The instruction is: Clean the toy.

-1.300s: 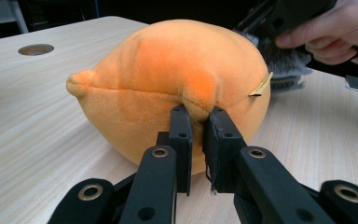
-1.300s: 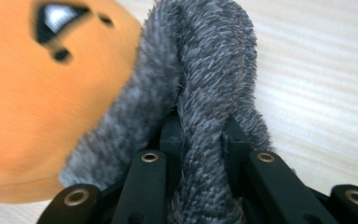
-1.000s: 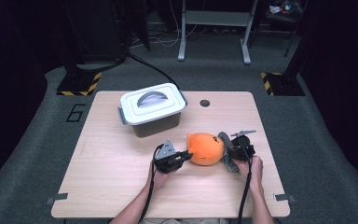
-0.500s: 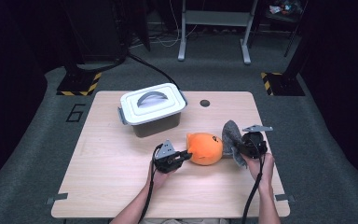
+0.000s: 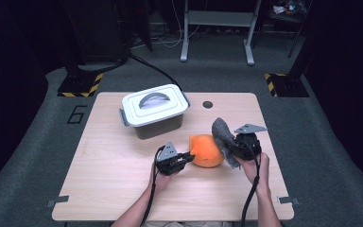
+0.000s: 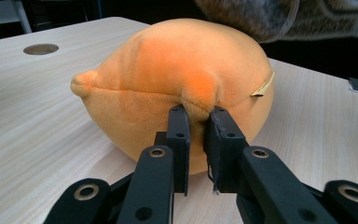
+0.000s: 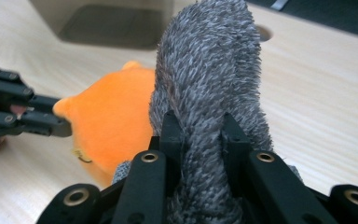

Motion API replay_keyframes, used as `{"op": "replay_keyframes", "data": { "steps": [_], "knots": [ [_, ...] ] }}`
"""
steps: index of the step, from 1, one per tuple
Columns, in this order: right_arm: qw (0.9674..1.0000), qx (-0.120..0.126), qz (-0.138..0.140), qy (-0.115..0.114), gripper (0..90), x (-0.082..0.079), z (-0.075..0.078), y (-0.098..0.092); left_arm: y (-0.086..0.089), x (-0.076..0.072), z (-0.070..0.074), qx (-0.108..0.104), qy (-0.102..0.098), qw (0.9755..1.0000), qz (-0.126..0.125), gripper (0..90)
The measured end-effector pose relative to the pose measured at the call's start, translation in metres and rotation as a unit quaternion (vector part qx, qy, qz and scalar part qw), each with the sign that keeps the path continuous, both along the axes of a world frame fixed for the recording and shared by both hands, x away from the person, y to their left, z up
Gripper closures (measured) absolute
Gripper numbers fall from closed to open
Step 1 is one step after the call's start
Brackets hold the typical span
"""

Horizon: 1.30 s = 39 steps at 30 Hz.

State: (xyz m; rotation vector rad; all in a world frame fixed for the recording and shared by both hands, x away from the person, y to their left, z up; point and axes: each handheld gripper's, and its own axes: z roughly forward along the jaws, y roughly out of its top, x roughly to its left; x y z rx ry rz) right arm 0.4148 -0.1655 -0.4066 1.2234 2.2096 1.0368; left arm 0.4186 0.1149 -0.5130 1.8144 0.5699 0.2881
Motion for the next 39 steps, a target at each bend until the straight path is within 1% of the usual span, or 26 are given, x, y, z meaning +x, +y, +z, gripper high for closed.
{"op": "replay_keyframes", "data": {
  "steps": [2, 3, 4, 5, 7, 9, 10, 12, 13, 14, 16, 17, 18, 20, 22, 23, 24, 25, 28, 30, 33, 34, 35, 36, 37, 39],
  "knots": [
    [0.9999, -0.008, 0.009, 0.011, 75.5, 0.005, -0.008, 0.005, 0.000, 0.000, 0.000, -0.001, 0.001, 1.0000, 0.001, 77.6],
    [0.9998, -0.009, 0.009, 0.017, 75.5, 0.006, -0.010, 0.007, -0.001, 0.000, 0.000, -0.001, 0.000, 1.0000, 0.003, 75.4],
    [0.9997, -0.011, 0.010, 0.019, 75.5, 0.008, -0.014, 0.008, 0.000, 0.000, 0.000, -0.001, 0.000, 1.0000, 0.005, 73.5],
    [0.9997, -0.014, 0.002, 0.021, 75.5, 0.009, -0.017, 0.011, 0.000, 0.000, 0.000, -0.001, 0.000, 1.0000, 0.007, 71.3],
    [0.9997, -0.013, -0.002, 0.021, 75.5, 0.011, -0.018, 0.012, -0.001, 0.000, 0.001, 0.007, 0.001, 0.9999, 0.012, 64.3],
    [0.9997, -0.019, -0.002, 0.016, 75.5, 0.013, -0.018, 0.011, -0.002, -0.001, 0.000, 0.009, 0.001, 0.9999, 0.014, 58.0],
    [0.9995, -0.013, -0.014, 0.023, 75.6, 0.014, -0.019, 0.012, -0.003, -0.001, 0.001, 0.015, -0.001, 0.9998, 0.014, 54.4],
    [0.9994, -0.014, -0.021, 0.022, 75.5, 0.016, -0.020, 0.012, -0.006, -0.002, 0.000, 0.024, -0.001, 0.9996, 0.014, 49.3],
    [0.9994, -0.016, -0.021, 0.023, 75.5, 0.018, -0.020, 0.012, -0.007, -0.002, 0.000, 0.035, -0.005, 0.9992, 0.016, 47.4],
    [0.9993, -0.014, -0.026, 0.023, 75.5, 0.018, -0.021, 0.012, -0.008, -0.003, -0.001, 0.040, -0.006, 0.9990, 0.017, 45.5],
    [0.9994, -0.015, -0.021, 0.022, 75.5, 0.019, -0.021, 0.012, -0.011, -0.003, -0.002, 0.047, -0.010, 0.9986, 0.019, 44.8],
    [0.9993, -0.013, -0.025, 0.023, 75.6, 0.019, -0.021, 0.012, -0.012, -0.003, -0.002, 0.053, -0.011, 0.9984, 0.018, 44.6],
    [0.9994, -0.014, -0.024, 0.022, 75.5, 0.020, -0.021, 0.012, -0.014, -0.003, -0.003, 0.061, -0.014, 0.9979, 0.019, 44.6],
    [0.9994, -0.016, -0.025, 0.020, 75.6, 0.021, -0.022, 0.012, -0.017, -0.003, -0.004, 0.073, -0.021, 0.9968, 0.022, 45.1],
    [0.9994, -0.013, -0.025, 0.019, 75.6, 0.021, -0.023, 0.012, -0.020, -0.004, -0.005, 0.074, -0.031, 0.9964, 0.028, 48.9],
    [0.9993, -0.014, -0.028, 0.019, 75.6, 0.021, -0.022, 0.012, -0.021, -0.004, -0.006, 0.073, -0.034, 0.9963, 0.031, 53.2],
    [0.9995, -0.016, -0.022, 0.016, 75.7, 0.020, -0.022, 0.011, -0.022, -0.004, -0.005, 0.078, -0.035, 0.9959, 0.029, 60.9],
    [0.9995, -0.016, -0.022, 0.016, 75.7, 0.020, -0.022, 0.011, -0.023, -0.004, -0.005, 0.076, -0.039, 0.9958, 0.032, 60.9],
    [0.9997, -0.010, -0.021, 0.011, 75.8, 0.018, -0.021, 0.008, -0.023, -0.004, -0.002, 0.078, -0.039, 0.9958, 0.027, 72.2],
    [0.9997, -0.004, -0.025, 0.008, 75.8, 0.015, -0.019, 0.007, -0.023, -0.004, 0.000, 0.070, -0.034, 0.9968, 0.020, 76.8],
    [0.9998, -0.003, -0.022, 0.000, 75.8, 0.011, -0.015, 0.003, -0.023, -0.005, 0.002, 0.058, -0.033, 0.9976, 0.016, 79.1],
    [0.9998, 0.002, -0.021, -0.005, 75.8, 0.008, -0.011, 0.002, -0.023, -0.005, 0.003, 0.055, -0.029, 0.9980, 0.012, 80.1],
    [0.9998, 0.002, -0.021, -0.005, 75.8, 0.008, -0.011, 0.002, -0.022, -0.005, 0.004, 0.051, -0.026, 0.9983, 0.008, 80.1],
    [0.9998, 0.006, -0.017, -0.008, 75.8, 0.006, -0.008, 0.002, -0.022, -0.005, 0.004, 0.043, -0.017, 0.9989, 0.005, 80.4],
    [0.9998, 0.009, -0.016, -0.009, 75.8, 0.003, -0.006, 0.003, -0.021, -0.005, 0.005, 0.036, -0.013, 0.9992, 0.003, 80.6],
    [0.9998, 0.016, -0.004, -0.014, 75.7, -0.001, -0.001, 0.006, -0.020, -0.003, 0.006, 0.024, -0.001, 0.9997, -0.005, 80.9]
  ]
}}
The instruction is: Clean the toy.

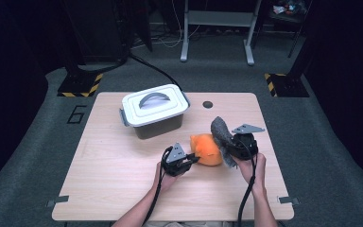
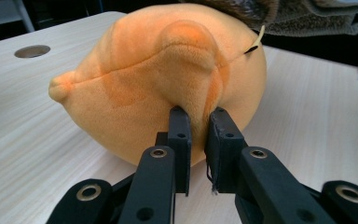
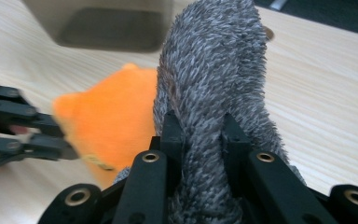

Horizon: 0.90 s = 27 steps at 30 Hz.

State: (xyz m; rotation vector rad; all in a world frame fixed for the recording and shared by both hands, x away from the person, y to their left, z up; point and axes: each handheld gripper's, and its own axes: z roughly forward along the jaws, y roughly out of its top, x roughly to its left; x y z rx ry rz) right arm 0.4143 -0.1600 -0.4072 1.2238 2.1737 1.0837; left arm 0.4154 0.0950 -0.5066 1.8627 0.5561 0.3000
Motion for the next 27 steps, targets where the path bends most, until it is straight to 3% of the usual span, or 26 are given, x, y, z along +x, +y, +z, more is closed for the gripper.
{"op": "replay_keyframes", "data": {
  "steps": [6, 9, 13, 20, 27],
  "knots": [
    [0.9993, 0.004, 0.034, -0.013, 75.7, -0.012, 0.013, 0.015, 0.001, 0.003, 0.003, -0.026, 0.034, 0.9990, -0.012, 80.5],
    [0.9987, 0.002, 0.050, -0.011, 75.6, -0.013, 0.013, 0.023, 0.001, 0.004, 0.003, -0.028, 0.036, 0.9989, -0.012, 80.3],
    [0.9975, -0.015, 0.068, -0.005, 75.6, -0.009, 0.001, 0.039, 0.004, 0.005, 0.002, -0.030, 0.035, 0.9989, -0.003, 79.7],
    [0.9975, -0.038, 0.058, -0.015, 75.8, -0.003, -0.006, 0.045, 0.004, 0.005, -0.002, -0.022, 0.014, 0.9996, 0.012, 79.2],
    [0.9979, -0.043, 0.045, -0.015, 75.9, 0.000, -0.008, 0.041, 0.007, 0.007, -0.007, -0.025, 0.021, 0.9993, 0.017, 78.4]
  ]
}}
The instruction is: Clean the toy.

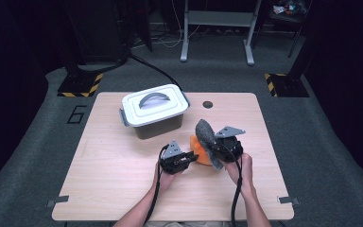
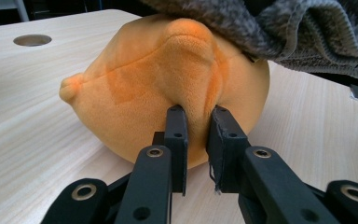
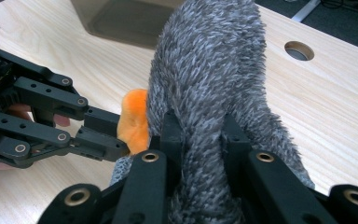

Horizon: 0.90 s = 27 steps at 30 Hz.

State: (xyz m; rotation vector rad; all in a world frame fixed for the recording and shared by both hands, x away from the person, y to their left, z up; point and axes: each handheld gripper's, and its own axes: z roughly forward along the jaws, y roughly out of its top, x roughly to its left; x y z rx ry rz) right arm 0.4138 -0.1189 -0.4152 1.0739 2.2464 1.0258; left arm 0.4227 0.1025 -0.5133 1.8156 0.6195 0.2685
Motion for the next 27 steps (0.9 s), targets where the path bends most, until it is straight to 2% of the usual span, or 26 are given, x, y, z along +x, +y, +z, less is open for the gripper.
{"op": "replay_keyframes", "data": {
  "steps": [6, 11, 14, 17, 22, 26, 27],
  "knots": [
    [0.9998, -0.001, -0.020, -0.002, 75.8, 0.001, -0.002, -0.011, 0.002, 0.000, -0.002, 0.004, 0.003, 1.0000, 0.001, 78.5],
    [0.9990, 0.010, -0.042, 0.006, 75.7, 0.003, -0.006, -0.023, 0.003, 0.000, -0.004, 0.000, 0.005, 1.0000, 0.002, 78.5],
    [0.9986, 0.007, -0.051, 0.007, 75.8, 0.004, -0.009, -0.032, 0.002, 0.000, -0.004, 0.000, 0.003, 1.0000, 0.002, 78.5],
    [0.9973, 0.007, -0.071, 0.013, 75.7, 0.006, -0.012, -0.041, 0.002, 0.000, -0.005, -0.003, 0.003, 1.0000, 0.001, 78.6],
    [0.9947, 0.012, -0.097, 0.031, 75.7, 0.012, -0.024, -0.055, 0.002, 0.000, -0.006, -0.004, 0.001, 1.0000, 0.002, 78.6],
    [0.9932, 0.013, -0.106, 0.048, 75.7, 0.018, -0.035, -0.063, 0.001, 0.000, -0.006, -0.004, 0.001, 1.0000, 0.002, 78.7],
    [0.9914, 0.017, -0.116, 0.059, 75.7, 0.021, -0.039, -0.065, 0.001, 0.000, -0.006, -0.003, 0.001, 1.0000, 0.002, 78.7]
  ]
}}
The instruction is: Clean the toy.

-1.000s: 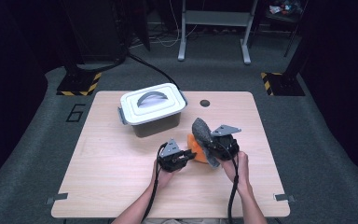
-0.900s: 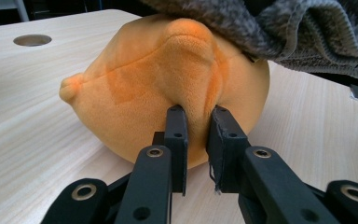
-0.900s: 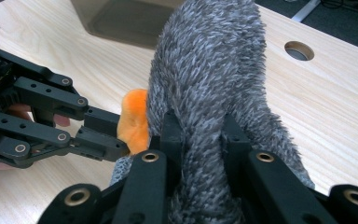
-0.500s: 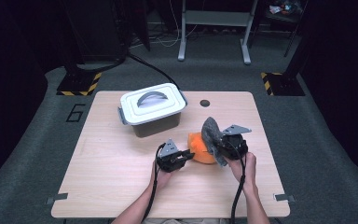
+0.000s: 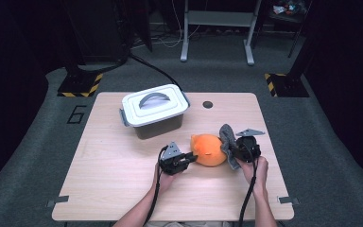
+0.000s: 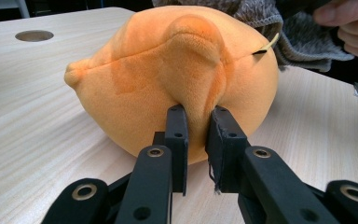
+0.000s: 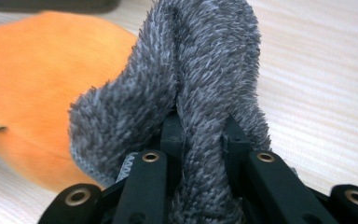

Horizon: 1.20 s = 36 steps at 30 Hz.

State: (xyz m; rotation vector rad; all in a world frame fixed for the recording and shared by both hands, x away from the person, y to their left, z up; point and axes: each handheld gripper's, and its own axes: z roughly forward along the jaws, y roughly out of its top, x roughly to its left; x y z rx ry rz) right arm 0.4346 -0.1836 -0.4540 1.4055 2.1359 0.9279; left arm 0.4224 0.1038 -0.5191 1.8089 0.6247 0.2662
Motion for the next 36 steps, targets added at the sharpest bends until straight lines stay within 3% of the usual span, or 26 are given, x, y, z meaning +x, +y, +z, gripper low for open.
{"op": "replay_keyframes", "data": {
  "steps": [5, 12, 16, 22, 25, 31, 36],
  "knots": [
    [0.9998, -0.005, -0.010, 0.015, 75.7, 0.005, -0.009, -0.006, 0.000, 0.000, 0.000, -0.002, 0.002, 1.0000, -0.002, 78.8],
    [0.9983, -0.010, -0.021, 0.053, 75.7, 0.014, -0.032, -0.011, 0.001, 0.001, 0.000, -0.001, 0.005, 1.0000, 0.000, 78.8],
    [0.9981, -0.003, -0.023, 0.057, 75.7, 0.013, -0.035, -0.013, 0.001, 0.001, 0.000, -0.001, 0.005, 1.0000, 0.001, 78.8],
    [0.9995, 0.004, -0.028, 0.010, 75.8, -0.001, -0.003, -0.020, 0.002, 0.001, 0.000, -0.002, 0.003, 1.0000, 0.004, 78.8],
    [0.9997, 0.011, -0.010, -0.020, 75.8, -0.010, 0.017, -0.019, 0.002, 0.000, 0.000, -0.001, 0.003, 1.0000, 0.002, 78.7],
    [0.9968, 0.023, 0.054, -0.055, 75.7, -0.026, 0.052, 0.014, 0.001, 0.000, 0.000, 0.001, -0.001, 1.0000, -0.002, 78.7],
    [0.9926, 0.023, 0.102, -0.062, 75.7, -0.029, 0.061, 0.047, 0.001, -0.001, 0.000, 0.003, -0.003, 1.0000, -0.003, 78.6]
  ]
}}
